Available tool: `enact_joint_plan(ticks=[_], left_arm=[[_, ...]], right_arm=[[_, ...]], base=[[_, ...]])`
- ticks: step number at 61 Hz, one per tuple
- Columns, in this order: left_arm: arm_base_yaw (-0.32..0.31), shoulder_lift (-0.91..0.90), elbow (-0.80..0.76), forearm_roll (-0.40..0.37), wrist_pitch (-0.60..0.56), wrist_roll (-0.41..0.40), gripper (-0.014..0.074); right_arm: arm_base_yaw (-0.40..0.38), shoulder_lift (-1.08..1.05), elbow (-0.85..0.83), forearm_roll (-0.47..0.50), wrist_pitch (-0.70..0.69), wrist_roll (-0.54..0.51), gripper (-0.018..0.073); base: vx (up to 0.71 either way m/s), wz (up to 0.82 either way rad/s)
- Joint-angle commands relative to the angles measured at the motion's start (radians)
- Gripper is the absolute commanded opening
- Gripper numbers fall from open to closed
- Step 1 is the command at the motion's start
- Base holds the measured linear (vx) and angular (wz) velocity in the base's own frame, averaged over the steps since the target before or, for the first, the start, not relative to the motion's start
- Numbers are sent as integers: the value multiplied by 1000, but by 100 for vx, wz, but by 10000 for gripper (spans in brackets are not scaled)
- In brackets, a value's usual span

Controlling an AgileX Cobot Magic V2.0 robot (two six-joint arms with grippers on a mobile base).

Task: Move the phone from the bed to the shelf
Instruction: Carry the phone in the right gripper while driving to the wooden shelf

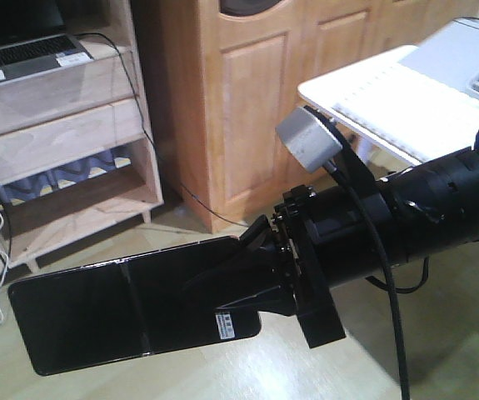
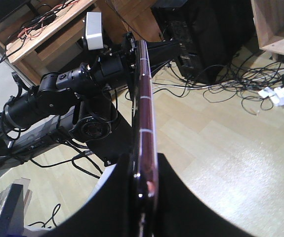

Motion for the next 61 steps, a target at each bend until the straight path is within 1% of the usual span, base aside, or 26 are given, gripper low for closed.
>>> enact_joint_plan(ticks=[1,34,61], left_arm=[[-6,-11,-22,-9,-72,-6,1],[-6,-11,-22,-9,-72,-6,1],[-6,-11,-22,-9,-72,-6,1]], right_arm=[[-3,-34,-29,92,82,-11,-2],[-3,-34,-29,92,82,-11,-2],[-3,-34,-29,92,82,-11,-2]], base=[[46,23],[46,35],[43,27]])
